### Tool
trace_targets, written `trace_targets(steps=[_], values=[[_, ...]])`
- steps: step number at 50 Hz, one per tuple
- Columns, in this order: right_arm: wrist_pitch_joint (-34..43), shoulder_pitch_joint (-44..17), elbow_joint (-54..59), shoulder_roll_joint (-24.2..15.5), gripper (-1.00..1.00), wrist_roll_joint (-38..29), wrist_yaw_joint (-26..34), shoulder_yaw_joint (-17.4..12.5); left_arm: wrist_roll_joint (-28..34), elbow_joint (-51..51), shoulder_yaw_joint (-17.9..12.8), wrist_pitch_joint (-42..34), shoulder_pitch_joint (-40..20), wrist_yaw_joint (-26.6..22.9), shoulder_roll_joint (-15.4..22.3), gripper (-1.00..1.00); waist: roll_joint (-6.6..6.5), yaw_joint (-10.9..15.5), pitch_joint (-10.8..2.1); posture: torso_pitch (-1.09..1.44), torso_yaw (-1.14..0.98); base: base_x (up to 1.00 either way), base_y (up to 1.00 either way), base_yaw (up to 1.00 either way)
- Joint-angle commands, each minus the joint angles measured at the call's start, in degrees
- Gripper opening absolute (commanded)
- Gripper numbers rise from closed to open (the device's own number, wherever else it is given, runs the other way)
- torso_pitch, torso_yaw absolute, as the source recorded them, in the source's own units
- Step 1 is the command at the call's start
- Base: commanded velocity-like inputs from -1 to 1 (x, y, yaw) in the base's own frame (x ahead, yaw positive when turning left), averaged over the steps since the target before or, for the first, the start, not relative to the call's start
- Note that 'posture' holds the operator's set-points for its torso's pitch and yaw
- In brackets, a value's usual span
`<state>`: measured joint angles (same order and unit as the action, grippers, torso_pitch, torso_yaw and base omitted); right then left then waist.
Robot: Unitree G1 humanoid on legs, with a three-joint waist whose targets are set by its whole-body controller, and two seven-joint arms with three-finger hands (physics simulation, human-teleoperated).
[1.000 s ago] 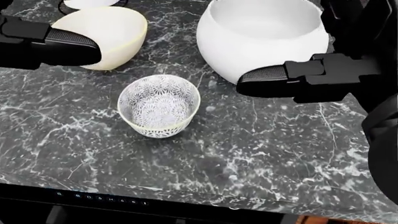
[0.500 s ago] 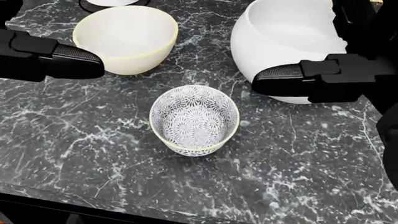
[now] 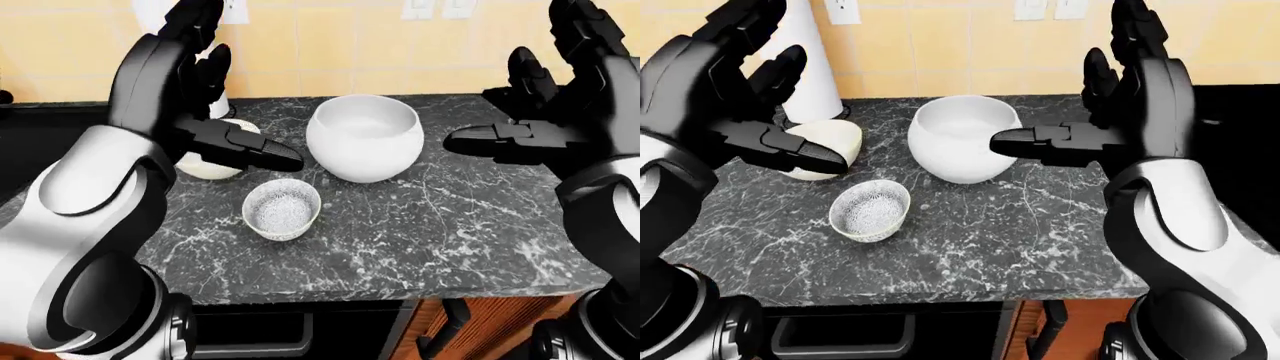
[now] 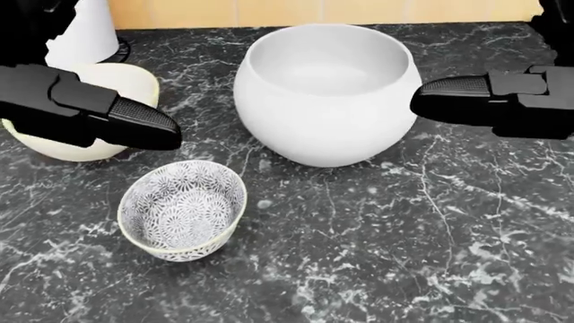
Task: Stack the bowls from largest to smallest.
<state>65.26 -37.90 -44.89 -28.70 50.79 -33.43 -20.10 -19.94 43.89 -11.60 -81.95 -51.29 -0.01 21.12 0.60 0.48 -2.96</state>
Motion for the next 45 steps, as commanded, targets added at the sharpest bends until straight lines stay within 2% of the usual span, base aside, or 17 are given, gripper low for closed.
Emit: trace_targets(steps=[1, 3, 7, 13, 16, 20, 25, 27, 29, 33, 34, 36, 39, 45], values=[[-1.43, -1.5, -0.33, -0.3, 1.0, -0.16, 1.08, 0.65, 1.45, 0.36, -1.63, 1.02, -1.31, 0.15, 0.99, 1.0, 0.84, 0.28, -1.27, -0.22, 0.0, 0.0, 0.0, 0.0], [-1.01, -1.81, -0.46, -0.3, 1.0, 0.13, 1.02, 0.38, 1.61, 1.02, -1.89, 1.09, -0.81, -0.38, 1.08, 1.0, 0.13, 0.44, -1.87, -0.23, 0.0, 0.0, 0.0, 0.0], [-0.87, -2.01, -0.27, -0.53, 1.0, 0.15, 1.26, 0.18, 2.17, 3.21, -1.71, 0.77, 0.56, -1.5, 1.62, 1.0, 0.45, -0.04, -2.83, -0.23, 0.0, 0.0, 0.0, 0.0], [-0.72, -1.94, -0.09, -1.59, 1.0, 0.58, 1.53, -0.75, 6.34, 10.41, 1.6, 1.42, 5.32, -5.61, 5.38, 1.0, 0.85, -0.08, -3.61, -0.23, 0.0, 0.0, 0.0, 0.0], [-0.36, -2.34, 0.0, -2.27, 1.0, 1.39, 1.05, -1.05, 9.57, 15.75, 5.58, 2.8, 8.69, -7.98, 7.79, 1.0, 0.93, 0.01, -3.78, -0.23, 0.0, 0.0, 0.0, 0.0], [-0.71, -2.16, 0.17, -2.65, 1.0, 1.57, 1.01, -1.08, 13.26, 16.1, 9.24, 8.15, 11.93, -10.3, 9.83, 1.0, 1.02, 0.27, -3.81, -0.23, 0.0, 0.0, 0.0, 0.0], [-1.78, -1.09, 0.28, -2.53, 1.0, 0.42, 1.85, -0.82, 21.74, 16.1, 13.41, 14.51, 14.88, -16.15, 10.01, 1.0, 1.08, 0.53, -4.06, -0.23, 0.0, 0.0, 0.0, 0.0], [-1.93, -0.74, 0.19, -2.34, 1.0, 0.0, 2.18, -0.83, 28.31, 16.1, 15.16, 15.78, 15.69, -21.15, 7.82, 1.0, 1.18, 0.67, -4.11, -0.23, 0.0, 0.0, 0.0, 0.0], [-2.1, -0.51, 0.31, -2.28, 1.0, -0.49, 2.65, -0.92, 38.58, 16.1, 17.51, 18.13, 17.07, -28.88, 4.54, 1.0, 1.31, 0.83, -4.15, -0.23, 0.0, 0.0, 0.0, 0.0], [-1.35, -0.52, -0.08, -2.13, 1.0, -0.37, 2.7, -1.69, 66.43, 16.1, 20.43, 27.19, 20.12, -50.48, -9.38, 1.0, 1.85, 1.18, -4.29, -0.23, 0.0, 0.0, 0.0, 0.0], [-1.18, -0.52, -0.16, -2.24, 1.0, -0.11, 2.55, -1.9, 71.49, 16.1, 20.0, 30.01, 20.4, -54.91, -13.18, 1.0, 2.07, 1.27, -4.32, -0.23, 0.0, 0.0, 0.0, 0.0], [-1.77, -0.07, 0.15, -2.64, 1.0, -0.17, 2.87, -2.18, 77.56, 16.1, 18.97, 35.46, 21.05, -60.85, -19.11, 1.0, 2.59, 1.41, -4.27, -0.23, 0.0, 0.0, 0.0, 0.0], [-1.45, -0.04, 0.0, -3.07, 1.0, 0.78, 2.22, -2.77, 81.49, 16.1, 18.82, 42.33, 22.87, -64.17, -24.11, 1.0, 3.24, 1.5, -4.2, -0.23, 0.0, 0.0, 0.0, 0.0], [-3.1, 1.2, 0.7, -3.59, 1.0, 0.23, 2.7, -3.06, 82.85, 15.37, 20.95, 46.69, 25.07, -64.01, -25.54, 1.0, 3.95, 1.82, -4.53, -0.23, 0.0, 0.0, 0.0, 0.0]])
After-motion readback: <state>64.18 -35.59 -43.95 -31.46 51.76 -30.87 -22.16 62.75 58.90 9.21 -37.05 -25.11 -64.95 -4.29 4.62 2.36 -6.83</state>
